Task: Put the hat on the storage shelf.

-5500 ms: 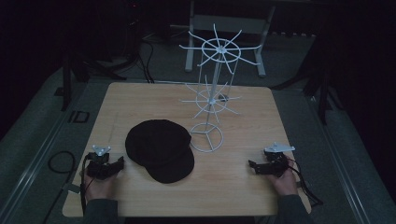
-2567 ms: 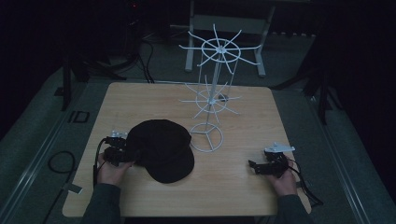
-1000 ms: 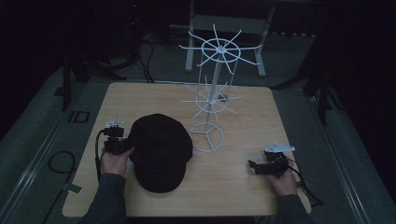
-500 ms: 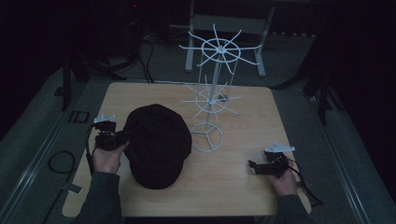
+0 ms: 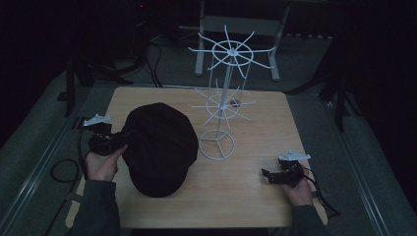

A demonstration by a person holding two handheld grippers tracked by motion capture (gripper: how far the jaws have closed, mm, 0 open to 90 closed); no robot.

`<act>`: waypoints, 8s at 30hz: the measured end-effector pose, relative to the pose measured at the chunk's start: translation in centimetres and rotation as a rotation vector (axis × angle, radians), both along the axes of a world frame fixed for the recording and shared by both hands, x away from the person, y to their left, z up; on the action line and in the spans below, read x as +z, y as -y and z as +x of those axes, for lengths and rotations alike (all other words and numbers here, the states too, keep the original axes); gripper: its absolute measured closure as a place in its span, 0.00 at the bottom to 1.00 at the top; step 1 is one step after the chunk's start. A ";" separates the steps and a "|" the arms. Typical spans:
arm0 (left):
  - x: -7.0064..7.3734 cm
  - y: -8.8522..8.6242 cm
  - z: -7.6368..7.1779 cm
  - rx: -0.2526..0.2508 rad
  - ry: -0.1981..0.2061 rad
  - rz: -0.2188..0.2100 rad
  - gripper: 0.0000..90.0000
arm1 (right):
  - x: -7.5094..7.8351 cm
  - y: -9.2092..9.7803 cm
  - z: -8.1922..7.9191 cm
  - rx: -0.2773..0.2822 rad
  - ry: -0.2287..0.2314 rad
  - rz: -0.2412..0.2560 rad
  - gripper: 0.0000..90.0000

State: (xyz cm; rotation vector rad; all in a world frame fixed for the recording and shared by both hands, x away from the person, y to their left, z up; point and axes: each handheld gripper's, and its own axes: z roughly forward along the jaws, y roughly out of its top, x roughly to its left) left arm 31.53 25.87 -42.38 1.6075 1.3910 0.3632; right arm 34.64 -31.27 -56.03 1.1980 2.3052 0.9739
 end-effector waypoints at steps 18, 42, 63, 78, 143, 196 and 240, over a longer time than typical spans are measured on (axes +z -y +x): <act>2.6 -1.4 -0.3 -0.067 0.080 -0.016 0.86 | 0.0 0.0 0.0 0.000 0.000 0.000 0.13; 5.9 -2.2 -0.1 -0.151 0.203 -0.080 0.86 | 0.0 0.0 0.0 0.001 0.002 -0.001 0.13; 7.6 -2.1 0.8 -0.223 0.272 -0.134 0.86 | 0.0 0.0 0.0 0.001 0.002 -0.001 0.13; 8.6 -2.1 1.1 -0.239 0.297 -0.175 0.86 | 0.0 0.0 0.0 0.000 0.002 -0.001 0.13; 12.6 -0.5 2.3 -0.321 0.387 -0.284 0.85 | 0.0 0.0 0.0 -0.006 0.002 0.001 0.15; 13.2 6.2 6.6 -0.286 0.333 -0.324 0.84 | 0.0 0.0 0.1 0.001 0.005 -0.001 0.15; 12.4 6.1 7.3 -0.209 0.263 -0.238 0.45 | 0.0 0.0 0.1 0.001 0.005 -0.002 0.15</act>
